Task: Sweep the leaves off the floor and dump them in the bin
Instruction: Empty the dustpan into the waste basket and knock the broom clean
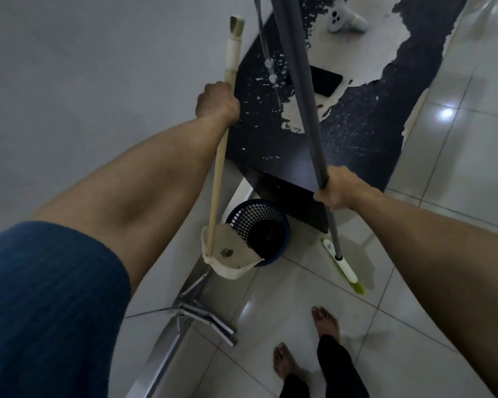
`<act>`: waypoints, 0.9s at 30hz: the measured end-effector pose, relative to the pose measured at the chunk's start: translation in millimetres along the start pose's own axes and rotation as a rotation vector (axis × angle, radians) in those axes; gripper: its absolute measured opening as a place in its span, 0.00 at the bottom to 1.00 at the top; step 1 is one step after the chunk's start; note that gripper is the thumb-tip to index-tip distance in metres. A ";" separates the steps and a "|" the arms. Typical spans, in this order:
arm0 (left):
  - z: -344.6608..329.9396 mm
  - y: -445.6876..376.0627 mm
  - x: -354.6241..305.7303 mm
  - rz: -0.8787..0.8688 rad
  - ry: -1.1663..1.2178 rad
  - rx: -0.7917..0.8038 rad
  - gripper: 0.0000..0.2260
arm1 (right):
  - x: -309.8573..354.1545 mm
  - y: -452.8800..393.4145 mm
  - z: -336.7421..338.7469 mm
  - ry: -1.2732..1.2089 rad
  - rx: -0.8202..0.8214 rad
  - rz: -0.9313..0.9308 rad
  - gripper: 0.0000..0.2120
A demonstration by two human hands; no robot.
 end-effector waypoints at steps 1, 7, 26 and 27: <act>-0.5 -0.6 0.3 -0.001 -0.001 -0.005 0.11 | -2.8 -0.7 1.0 0.000 0.004 -0.005 0.10; 7.9 -1.1 12.4 0.043 0.018 -0.004 0.12 | -8.2 0.3 2.2 0.001 0.010 -0.024 0.11; 72.1 95.6 187.3 0.254 0.547 0.202 0.16 | 23.2 26.9 26.2 0.010 0.038 0.036 0.06; 78.9 104.2 200.3 0.242 0.591 0.200 0.15 | 29.6 27.7 27.0 -0.002 0.050 0.043 0.06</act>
Point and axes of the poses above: each hand's wrist, its own y-axis away from the middle knuckle, its own z-axis out of the back of the hand, x = y × z, the point moved 3 cm from there along -y, towards the middle knuckle, and after that the axes turned 14 degrees about -y, right-handed, at the moved point
